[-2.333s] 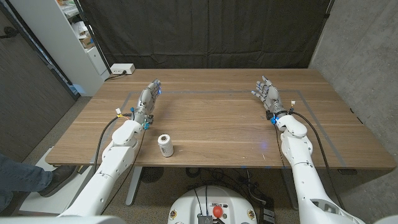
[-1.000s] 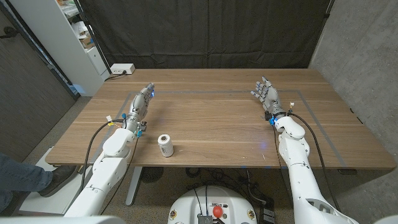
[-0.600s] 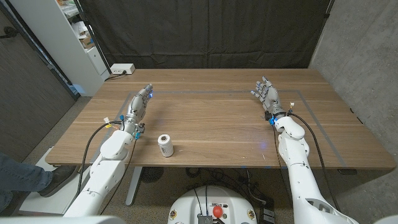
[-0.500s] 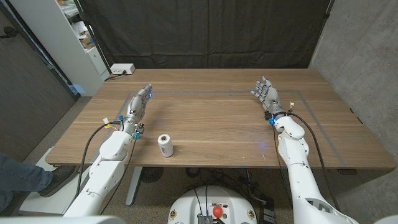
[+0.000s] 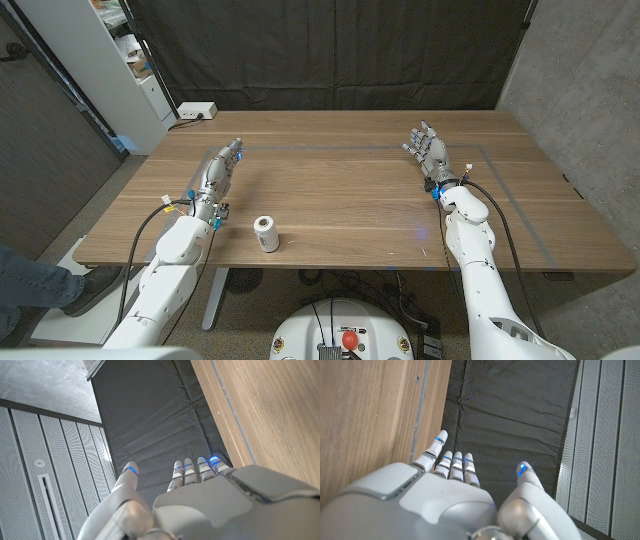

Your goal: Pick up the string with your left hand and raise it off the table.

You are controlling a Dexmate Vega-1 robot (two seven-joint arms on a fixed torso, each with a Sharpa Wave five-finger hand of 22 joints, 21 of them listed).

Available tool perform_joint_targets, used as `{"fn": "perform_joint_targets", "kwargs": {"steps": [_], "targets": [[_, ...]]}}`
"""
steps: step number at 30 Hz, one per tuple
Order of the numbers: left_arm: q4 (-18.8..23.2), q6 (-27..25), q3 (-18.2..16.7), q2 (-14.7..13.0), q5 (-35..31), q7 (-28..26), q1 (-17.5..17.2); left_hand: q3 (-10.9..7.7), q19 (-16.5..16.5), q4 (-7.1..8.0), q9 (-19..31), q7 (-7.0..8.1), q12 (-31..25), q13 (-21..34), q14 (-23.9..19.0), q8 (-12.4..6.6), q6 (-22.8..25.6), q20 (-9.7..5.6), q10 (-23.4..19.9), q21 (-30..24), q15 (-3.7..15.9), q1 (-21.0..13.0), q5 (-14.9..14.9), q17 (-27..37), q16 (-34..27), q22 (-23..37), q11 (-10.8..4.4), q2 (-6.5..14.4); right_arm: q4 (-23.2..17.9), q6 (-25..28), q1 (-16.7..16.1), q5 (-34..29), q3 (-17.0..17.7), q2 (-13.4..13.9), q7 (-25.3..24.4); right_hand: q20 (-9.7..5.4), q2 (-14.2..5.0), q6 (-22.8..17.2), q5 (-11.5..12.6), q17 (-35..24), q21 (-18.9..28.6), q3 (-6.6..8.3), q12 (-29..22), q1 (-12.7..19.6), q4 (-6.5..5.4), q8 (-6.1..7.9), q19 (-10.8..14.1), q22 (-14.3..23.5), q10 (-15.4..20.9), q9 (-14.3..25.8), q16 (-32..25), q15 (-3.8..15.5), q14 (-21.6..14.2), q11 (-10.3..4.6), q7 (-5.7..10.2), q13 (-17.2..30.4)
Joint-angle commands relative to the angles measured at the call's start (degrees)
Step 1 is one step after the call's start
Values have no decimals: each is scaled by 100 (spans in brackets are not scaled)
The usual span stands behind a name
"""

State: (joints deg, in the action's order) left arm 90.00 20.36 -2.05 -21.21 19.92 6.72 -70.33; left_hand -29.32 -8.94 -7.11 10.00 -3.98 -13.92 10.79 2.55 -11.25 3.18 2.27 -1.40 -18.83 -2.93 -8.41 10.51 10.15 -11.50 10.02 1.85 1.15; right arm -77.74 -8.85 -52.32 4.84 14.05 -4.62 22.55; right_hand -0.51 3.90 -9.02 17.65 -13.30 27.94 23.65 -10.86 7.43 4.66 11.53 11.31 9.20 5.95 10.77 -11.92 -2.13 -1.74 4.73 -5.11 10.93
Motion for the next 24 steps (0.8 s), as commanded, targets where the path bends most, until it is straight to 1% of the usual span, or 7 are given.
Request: {"fn": "perform_joint_targets", "kwargs": {"steps": [1, 2, 9, 15, 20, 23, 24], "targets": [[125, 89, -21, -41, -111, -2, -221, -10, 5, -48, 24, -19, 23, 23, -27, 19, 56, 38, -53, 37, -31, -29, -23, 13, 27, 9, -3, 31, -57, -7, -40, 37, 0, -21, -12, 3, -46, -51, -17, -11, -32, 5, -53, 16, 24, -3, 40, 30, 37, 10, -33, -35, -17, -2, -17, 6], [130, 79, -17, -53, -90, 32, -231, -10, 6, -49, 24, -25, 23, 23, -30, 21, 56, 41, -58, 41, -33, -30, -24, 14, 27, 9, -26, 32, -62, -9, -43, 44, 4, -25, -18, 3, -46, -50, -18, -11, -36, 3, -50, 15, 24, -4, 42, 30, 31, 10, -34, -39, -18, 6, -16, 6], [150, 74, -3, -87, -112, 68, -302, -9, 13, -52, 24, -24, 30, 24, -42, 23, 59, 38, -61, 54, -29, -35, -27, 14, 27, 10, -15, 34, -92, 7, -52, 49, 2, -26, -31, 4, -47, -55, -20, -7, -54, -1, -51, 13, 25, -4, 47, 31, 37, 10, -33, -27, -17, 0, -18, 5], [160, 260, -40, -46, -78, 91, -380, -8, 15, -55, 25, -31, 36, 25, -44, 25, 58, 43, -61, 66, -31, -38, -30, 14, 29, 11, -13, 36, -128, 32, -66, 43, -22, -40, -39, 3, -50, -58, -21, -3, -72, -2, -54, 15, 28, -5, 53, 31, 46, 10, -33, -33, -17, 2, -17, 5], [252, 350, -72, -33, -102, 67, -476, -6, 19, -56, 25, -37, 42, 25, -46, 27, 59, 45, -59, 74, -32, -39, -32, 15, 31, 12, 2, 36, -166, 45, -79, 38, -32, -47, -48, 4, -52, -59, -22, -1, -84, -4, -52, 15, 29, -6, 56, 31, 44, 10, -33, -33, -19, 4, -19, 5], [253, 422, -86, -16, -82, 86, -514, -5, 20, -58, 25, -37, 45, 26, -49, 31, 53, 47, -62, 83, -35, -41, -34, 15, 32, 12, -16, 36, -198, 54, -94, 35, -35, -49, -55, 8, -52, -58, -23, 1, -93, -6, -48, 16, 31, -7, 58, 32, 35, 10, -33, -35, -19, 4, -17, 5], [255, 421, -86, -44, -58, 141, -521, -4, 19, -58, 25, -34, 46, 26, -49, 28, 62, 47, -62, 86, -36, -41, -35, 15, 32, 13, -13, 36, -211, 58, -99, 32, -37, -49, -59, 8, -54, -59, -24, 1, -97, -6, -51, 16, 31, -7, 61, 32, 44, 10, -33, -34, -17, 6, -17, 5]]}}
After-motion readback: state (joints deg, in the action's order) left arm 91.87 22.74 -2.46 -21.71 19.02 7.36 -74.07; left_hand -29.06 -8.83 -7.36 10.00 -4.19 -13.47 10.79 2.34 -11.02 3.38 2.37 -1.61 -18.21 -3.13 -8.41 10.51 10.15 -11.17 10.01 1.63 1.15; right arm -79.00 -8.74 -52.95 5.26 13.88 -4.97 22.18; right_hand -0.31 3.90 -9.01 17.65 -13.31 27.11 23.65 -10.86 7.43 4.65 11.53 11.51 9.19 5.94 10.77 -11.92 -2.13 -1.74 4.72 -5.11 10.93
